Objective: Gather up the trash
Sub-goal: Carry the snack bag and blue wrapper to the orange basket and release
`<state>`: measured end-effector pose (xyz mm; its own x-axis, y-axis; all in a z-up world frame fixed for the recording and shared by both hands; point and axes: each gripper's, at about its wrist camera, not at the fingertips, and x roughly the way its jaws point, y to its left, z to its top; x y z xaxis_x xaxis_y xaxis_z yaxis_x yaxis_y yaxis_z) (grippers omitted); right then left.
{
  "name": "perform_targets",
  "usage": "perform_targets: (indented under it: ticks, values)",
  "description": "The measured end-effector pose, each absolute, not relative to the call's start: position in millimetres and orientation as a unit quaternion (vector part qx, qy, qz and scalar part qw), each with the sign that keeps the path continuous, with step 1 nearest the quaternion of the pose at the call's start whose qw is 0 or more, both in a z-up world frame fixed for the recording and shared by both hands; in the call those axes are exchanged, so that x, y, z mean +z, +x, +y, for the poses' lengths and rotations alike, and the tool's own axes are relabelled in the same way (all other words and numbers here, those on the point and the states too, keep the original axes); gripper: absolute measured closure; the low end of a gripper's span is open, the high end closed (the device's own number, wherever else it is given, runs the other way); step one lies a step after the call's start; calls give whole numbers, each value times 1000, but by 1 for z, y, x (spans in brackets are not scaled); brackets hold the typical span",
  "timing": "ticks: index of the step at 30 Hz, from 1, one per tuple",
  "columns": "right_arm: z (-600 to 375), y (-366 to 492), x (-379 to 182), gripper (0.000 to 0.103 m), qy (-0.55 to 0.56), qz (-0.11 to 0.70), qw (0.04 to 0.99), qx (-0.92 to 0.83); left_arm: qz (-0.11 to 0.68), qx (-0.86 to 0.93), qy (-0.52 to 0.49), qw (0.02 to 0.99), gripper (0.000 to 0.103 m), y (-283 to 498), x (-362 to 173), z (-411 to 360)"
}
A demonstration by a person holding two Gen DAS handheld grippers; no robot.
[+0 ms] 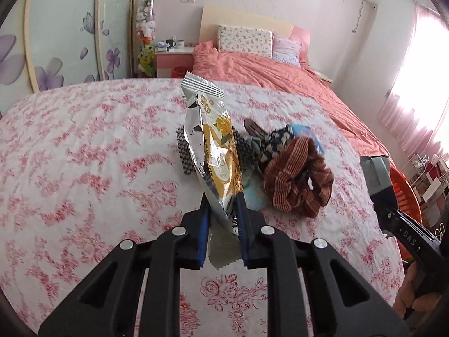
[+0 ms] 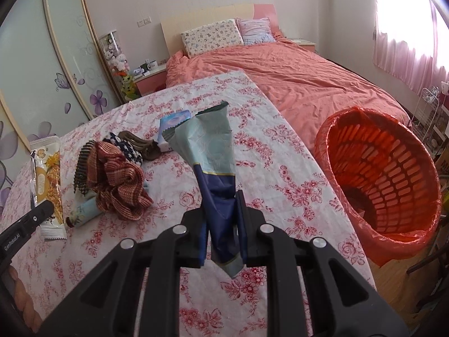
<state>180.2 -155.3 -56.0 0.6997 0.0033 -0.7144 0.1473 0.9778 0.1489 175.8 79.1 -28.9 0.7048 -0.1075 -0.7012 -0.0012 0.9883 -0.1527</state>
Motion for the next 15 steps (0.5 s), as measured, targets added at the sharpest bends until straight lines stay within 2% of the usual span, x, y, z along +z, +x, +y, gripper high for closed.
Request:
perform_targets:
  ticks: [15]
  values:
    - [-177,153,-14,85,123,333,934,-43,355,-66,-37,932,84,170,0,51]
